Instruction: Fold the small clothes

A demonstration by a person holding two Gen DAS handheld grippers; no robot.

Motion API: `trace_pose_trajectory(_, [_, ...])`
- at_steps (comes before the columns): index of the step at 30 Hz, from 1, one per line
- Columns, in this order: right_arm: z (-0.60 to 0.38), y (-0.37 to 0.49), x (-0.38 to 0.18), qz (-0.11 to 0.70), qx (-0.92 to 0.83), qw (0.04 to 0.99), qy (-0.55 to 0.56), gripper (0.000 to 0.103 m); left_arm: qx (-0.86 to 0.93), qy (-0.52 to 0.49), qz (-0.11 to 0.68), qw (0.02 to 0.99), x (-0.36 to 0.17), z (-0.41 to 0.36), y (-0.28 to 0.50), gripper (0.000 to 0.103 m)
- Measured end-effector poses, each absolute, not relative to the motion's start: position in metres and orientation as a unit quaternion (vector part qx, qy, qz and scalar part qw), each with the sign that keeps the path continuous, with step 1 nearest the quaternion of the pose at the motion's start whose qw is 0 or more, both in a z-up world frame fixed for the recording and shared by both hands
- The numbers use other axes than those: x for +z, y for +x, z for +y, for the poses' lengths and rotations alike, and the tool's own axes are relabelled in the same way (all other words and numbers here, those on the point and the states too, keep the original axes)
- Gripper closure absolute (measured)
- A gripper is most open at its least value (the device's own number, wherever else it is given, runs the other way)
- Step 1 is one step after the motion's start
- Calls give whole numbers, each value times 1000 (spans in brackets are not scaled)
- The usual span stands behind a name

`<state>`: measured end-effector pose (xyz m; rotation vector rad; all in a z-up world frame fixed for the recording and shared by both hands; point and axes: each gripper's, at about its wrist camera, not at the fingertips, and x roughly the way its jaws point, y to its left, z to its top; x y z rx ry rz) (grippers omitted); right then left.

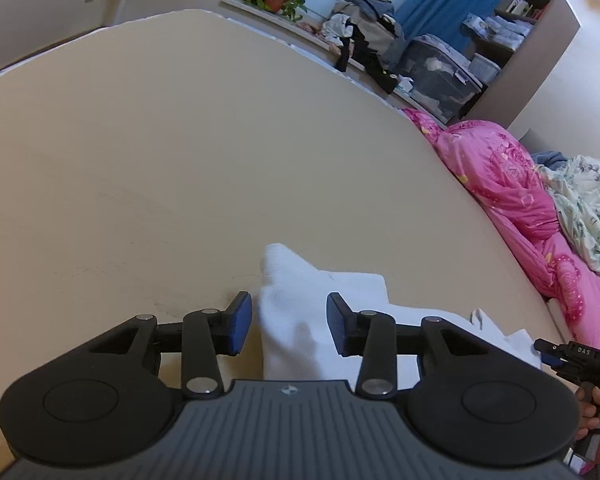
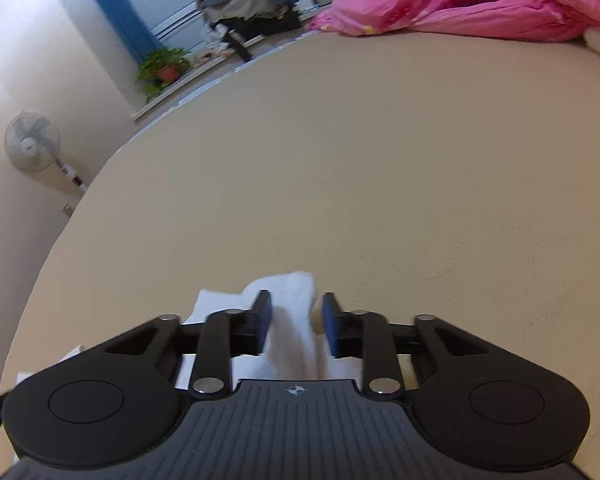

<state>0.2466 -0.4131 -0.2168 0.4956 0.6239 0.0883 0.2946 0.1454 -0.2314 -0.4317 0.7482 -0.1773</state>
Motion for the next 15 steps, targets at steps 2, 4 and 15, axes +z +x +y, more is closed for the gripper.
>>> trace_pose_trajectory(2, [-408,249,-220,309,47,921,231,71,-80,-198,364,906,-236,140,298,59])
trace_pose_trajectory(4, [-399,251,-218,309,51,926,212,80,-81,-184,365,909,-239,134,302,85])
trace_pose_trajectory(15, [-379,269,-207,280,-6,946,163,60,6,-95,323,942,-234,116,305,70])
